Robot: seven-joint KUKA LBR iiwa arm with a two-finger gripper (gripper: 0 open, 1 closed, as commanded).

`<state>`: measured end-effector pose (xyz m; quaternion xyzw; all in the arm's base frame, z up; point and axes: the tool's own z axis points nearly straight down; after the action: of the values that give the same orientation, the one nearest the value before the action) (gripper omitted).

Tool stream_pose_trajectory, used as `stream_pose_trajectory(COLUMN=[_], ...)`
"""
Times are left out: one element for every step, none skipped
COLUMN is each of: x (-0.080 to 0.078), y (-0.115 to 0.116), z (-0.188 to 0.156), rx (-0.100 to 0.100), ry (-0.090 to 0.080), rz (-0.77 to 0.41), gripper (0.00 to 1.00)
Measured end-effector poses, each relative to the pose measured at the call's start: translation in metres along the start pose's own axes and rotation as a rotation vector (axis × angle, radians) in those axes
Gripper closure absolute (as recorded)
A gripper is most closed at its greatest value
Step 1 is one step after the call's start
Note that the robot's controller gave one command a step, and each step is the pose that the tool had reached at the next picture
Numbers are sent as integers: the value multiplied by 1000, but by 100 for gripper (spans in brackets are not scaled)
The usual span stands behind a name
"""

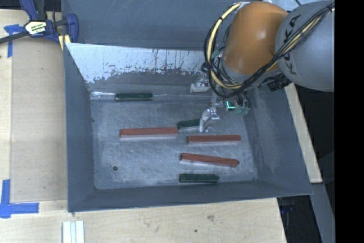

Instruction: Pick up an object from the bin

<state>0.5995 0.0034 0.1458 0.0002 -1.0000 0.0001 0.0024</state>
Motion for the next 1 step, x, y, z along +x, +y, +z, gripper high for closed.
stream_pose_trajectory(x=[-2], y=[0], z=[-4], rx=[0], ry=[-8], rz=[0], gripper=[0])
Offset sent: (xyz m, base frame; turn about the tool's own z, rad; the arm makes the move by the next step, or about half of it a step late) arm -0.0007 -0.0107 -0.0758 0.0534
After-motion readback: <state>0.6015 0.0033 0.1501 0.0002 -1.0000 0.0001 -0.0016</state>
